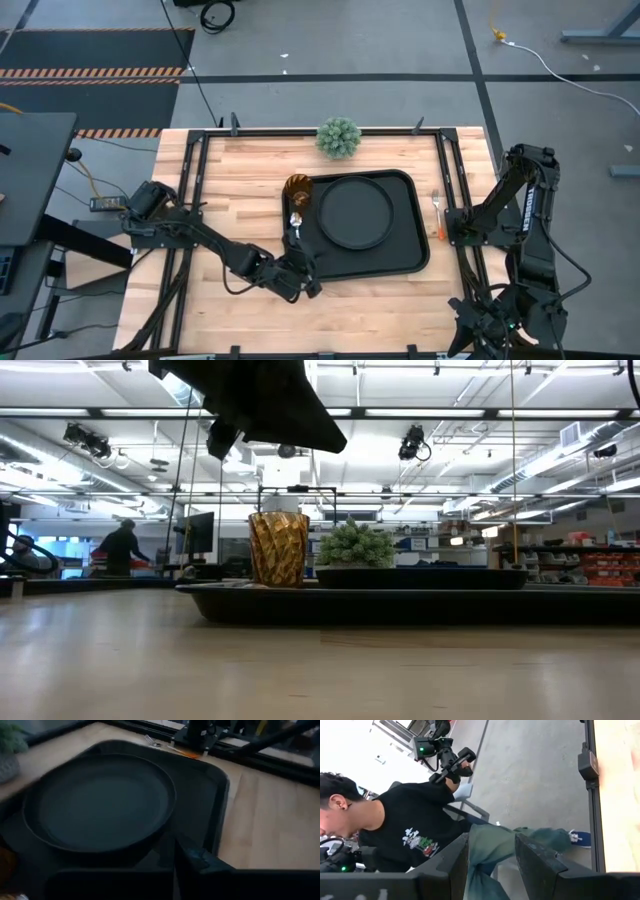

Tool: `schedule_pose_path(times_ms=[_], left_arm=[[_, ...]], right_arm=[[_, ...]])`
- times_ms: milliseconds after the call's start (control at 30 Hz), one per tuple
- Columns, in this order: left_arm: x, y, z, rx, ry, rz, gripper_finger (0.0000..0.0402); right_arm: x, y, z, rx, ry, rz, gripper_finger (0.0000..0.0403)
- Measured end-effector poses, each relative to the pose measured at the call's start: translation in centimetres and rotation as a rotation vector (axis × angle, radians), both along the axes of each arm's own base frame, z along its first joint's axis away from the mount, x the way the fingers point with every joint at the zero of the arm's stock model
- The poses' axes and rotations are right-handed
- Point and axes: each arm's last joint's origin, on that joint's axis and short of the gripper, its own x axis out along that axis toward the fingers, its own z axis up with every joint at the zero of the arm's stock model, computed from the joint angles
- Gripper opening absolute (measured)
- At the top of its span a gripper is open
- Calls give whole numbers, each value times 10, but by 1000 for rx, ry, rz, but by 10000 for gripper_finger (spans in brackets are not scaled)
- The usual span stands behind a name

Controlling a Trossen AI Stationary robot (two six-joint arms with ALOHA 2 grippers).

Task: Pick and place plate/cup/fork/spoon on tray
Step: Put the orange fork on the black serving tray between the orange spoon and the black plate

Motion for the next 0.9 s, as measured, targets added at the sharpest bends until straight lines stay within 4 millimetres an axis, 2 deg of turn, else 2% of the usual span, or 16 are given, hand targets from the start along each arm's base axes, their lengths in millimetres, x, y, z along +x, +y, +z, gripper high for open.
schedule_pose_path(times_ms=[233,400,700,900], left_arm=[[2,-4,-1,-196,-8,-66,7],[2,-10,2,-243,-47,-105,7],[2,-25,24,-135,-246,-116,7],[-3,-37,34,-69,-314,-136,7]], right_arm=[[0,0,0,0,0,0,164],[0,0,0,0,0,0,164],[0,0,0,0,0,0,164],[0,0,0,0,0,0,164]])
